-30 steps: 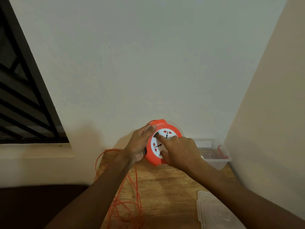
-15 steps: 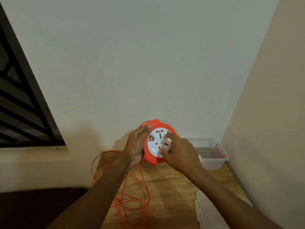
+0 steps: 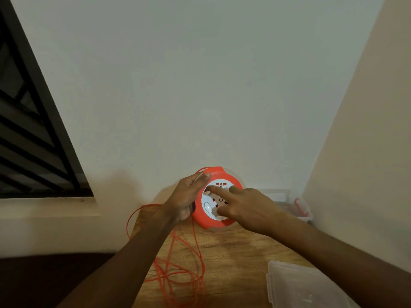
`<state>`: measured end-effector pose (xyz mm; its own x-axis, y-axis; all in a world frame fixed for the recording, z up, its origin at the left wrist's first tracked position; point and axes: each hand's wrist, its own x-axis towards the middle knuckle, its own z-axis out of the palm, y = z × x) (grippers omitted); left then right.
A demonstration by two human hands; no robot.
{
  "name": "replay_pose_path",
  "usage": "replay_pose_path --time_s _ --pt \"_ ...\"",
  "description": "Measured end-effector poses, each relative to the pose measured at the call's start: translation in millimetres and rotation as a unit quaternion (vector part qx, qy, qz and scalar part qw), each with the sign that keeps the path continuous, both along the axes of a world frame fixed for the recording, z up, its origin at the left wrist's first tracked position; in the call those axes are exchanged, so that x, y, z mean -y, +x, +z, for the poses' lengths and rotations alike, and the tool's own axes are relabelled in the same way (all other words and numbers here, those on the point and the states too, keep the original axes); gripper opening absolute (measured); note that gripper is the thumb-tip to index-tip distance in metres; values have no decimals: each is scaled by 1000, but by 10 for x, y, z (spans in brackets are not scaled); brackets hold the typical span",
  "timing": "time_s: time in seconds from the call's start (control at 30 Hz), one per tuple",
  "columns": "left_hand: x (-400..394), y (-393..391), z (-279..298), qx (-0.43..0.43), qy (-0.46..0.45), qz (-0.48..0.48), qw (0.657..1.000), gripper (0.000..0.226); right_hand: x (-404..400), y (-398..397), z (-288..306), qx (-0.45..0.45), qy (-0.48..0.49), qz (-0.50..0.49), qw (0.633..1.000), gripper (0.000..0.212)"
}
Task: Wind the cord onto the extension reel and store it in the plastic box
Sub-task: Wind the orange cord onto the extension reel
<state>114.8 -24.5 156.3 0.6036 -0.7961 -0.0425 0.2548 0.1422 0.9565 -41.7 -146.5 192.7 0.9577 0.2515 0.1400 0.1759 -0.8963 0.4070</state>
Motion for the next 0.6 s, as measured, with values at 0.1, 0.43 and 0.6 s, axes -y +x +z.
replay_pose_path --time_s 0.1,0.43,0.6 --pt "-2 -10 32 21 14 -19 1000 35 -20 19 -28 -29 -49 15 998 38" --pt "3 57 10 33 8 -25 999 38 -74 132 18 -1 -109 -11 994 48" --pt "5 60 2 28 -25 10 999 38 -42 209 -73 42 -54 -68 995 70"
